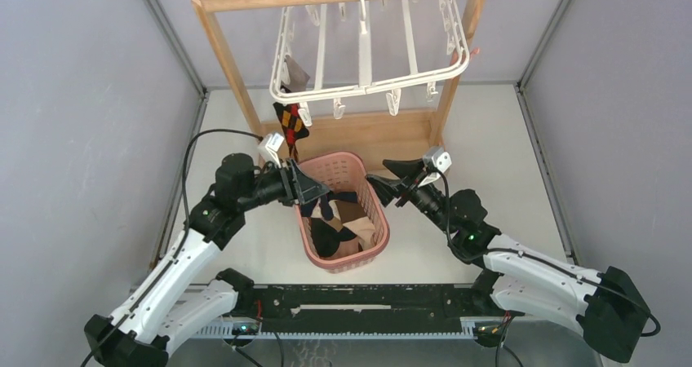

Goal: Remove the socks clipped to the hanger
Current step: Place the sock in the bin, then remove the sock from the hanger.

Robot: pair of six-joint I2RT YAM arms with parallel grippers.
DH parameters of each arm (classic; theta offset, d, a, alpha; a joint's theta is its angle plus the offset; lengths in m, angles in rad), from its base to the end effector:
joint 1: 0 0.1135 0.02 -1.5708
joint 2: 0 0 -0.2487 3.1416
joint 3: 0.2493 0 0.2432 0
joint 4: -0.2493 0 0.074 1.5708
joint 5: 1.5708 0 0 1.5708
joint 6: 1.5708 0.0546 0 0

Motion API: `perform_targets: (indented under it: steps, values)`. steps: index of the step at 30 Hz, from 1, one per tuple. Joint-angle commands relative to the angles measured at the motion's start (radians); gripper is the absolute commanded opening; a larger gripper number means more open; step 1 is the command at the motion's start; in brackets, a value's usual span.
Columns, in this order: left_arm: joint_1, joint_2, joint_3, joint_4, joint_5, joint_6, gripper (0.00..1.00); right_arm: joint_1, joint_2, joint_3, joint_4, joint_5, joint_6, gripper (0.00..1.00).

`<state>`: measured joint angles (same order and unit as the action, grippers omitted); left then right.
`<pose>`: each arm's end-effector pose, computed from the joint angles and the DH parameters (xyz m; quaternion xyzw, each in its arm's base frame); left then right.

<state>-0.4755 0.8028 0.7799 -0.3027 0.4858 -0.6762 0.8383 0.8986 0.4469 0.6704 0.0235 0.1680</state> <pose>0.1662 -0.1143 0.3079 0.0606 0.7986 -0.4721 0.3683 0.1540 0.1693 0.2871 -0.1971 0.5939 0.3697 0.6869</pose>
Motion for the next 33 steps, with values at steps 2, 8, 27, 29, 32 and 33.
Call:
perform_targets:
  steps: [2,8,27,29,32,33]
  values:
    - [-0.005,0.033,-0.029,0.007,-0.075,0.061,0.6,0.017,-0.042,-0.02,-0.007,0.014,0.032,0.69]
    - [-0.005,0.039,0.024,-0.075,-0.152,0.124,0.79,0.02,-0.066,-0.039,-0.029,0.018,0.035,0.69]
    - [-0.005,0.013,0.234,-0.171,-0.59,0.34,1.0,0.032,-0.05,-0.048,-0.023,0.015,0.051,0.69]
    - [-0.004,0.034,0.22,-0.117,-0.608,0.36,1.0,0.032,-0.054,-0.048,-0.03,0.015,0.05,0.69]
    - [-0.003,0.051,0.187,-0.011,-0.639,0.393,1.0,0.032,-0.062,-0.048,-0.045,0.019,0.048,0.69]
    - [-0.003,0.056,0.176,0.017,-0.655,0.404,1.0,0.032,-0.064,-0.047,-0.048,0.019,0.048,0.69]
